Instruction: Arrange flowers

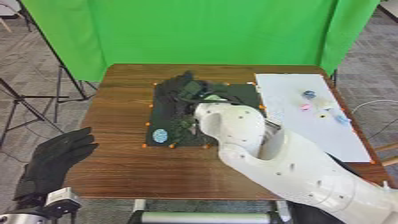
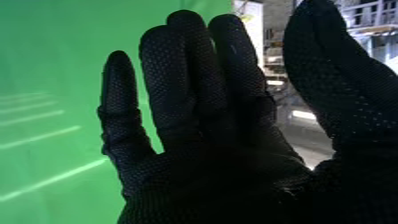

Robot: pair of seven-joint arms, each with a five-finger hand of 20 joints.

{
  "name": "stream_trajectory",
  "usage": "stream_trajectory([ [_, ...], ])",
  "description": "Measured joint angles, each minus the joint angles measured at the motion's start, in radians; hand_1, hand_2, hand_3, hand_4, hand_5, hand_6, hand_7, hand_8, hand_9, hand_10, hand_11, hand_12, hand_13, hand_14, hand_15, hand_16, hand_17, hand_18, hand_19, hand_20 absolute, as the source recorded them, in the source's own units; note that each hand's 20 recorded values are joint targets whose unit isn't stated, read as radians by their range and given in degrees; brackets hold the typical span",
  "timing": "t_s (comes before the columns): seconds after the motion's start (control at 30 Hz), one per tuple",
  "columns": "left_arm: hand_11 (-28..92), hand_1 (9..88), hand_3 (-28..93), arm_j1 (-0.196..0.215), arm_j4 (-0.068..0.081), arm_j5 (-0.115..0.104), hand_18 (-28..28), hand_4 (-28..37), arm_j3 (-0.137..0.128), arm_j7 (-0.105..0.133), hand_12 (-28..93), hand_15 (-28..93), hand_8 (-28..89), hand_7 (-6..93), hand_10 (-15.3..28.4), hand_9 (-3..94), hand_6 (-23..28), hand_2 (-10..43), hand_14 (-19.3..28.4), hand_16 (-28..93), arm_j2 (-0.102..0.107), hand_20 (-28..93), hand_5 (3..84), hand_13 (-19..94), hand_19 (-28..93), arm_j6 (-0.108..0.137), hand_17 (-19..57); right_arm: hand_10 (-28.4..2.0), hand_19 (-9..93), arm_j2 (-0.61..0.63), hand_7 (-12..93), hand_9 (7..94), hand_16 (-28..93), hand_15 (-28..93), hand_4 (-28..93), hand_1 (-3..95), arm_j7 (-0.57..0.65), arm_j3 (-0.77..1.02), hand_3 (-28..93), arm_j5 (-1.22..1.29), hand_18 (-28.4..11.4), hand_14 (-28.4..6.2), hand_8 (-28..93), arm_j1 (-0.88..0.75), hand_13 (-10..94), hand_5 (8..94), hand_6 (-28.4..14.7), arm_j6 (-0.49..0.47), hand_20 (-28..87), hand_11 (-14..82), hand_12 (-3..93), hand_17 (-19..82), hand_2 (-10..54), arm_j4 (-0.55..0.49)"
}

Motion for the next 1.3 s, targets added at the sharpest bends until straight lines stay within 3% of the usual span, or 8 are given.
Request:
stream_trajectory([
  [0.6,34,28.1,79,-0.026,-0.002,0.003,23.1,-15.8,0.052,-0.016,9,64,-9,17.0,21.9,37.8,13.5,4.3,28.4,-14,-0.005,12,45.2,25,61,0.000,-9.2,-16.2,72,0.349,45,51.9,15,74,-28,34.8,0.048,0.300,88,-0.010,-24.7,-18.7,-20,-0.245,42,44.1,-4.4,0.047,30,24.6,17.2,13,-9.5,-0.015],
  [0.87,34,28.1,79,-0.044,-0.001,0.004,23.1,-15.9,0.074,-0.020,9,64,-10,16.9,21.9,37.8,13.6,4.4,28.4,-14,-0.006,12,45.3,25,61,-0.001,-9.2,-16.8,72,0.445,44,51.2,15,74,-28,33.8,0.114,0.421,88,-0.027,-24.9,-18.9,-20,-0.352,41,43.9,-4.7,0.062,30,24.3,17.3,13,-9.5,0.032],
  [1.3,34,28.0,79,-0.048,0.000,0.004,23.1,-16.0,0.082,-0.021,9,63,-10,17.2,21.9,37.9,13.5,4.4,28.4,-14,-0.007,12,45.2,25,61,-0.001,-9.2,-17.4,72,0.523,43,47.5,14,75,-28,32.2,0.177,0.548,87,-0.094,-24.6,-19.4,-20,-0.505,39,42.3,-5.9,0.071,30,24.2,17.4,13,-9.5,0.098],
])
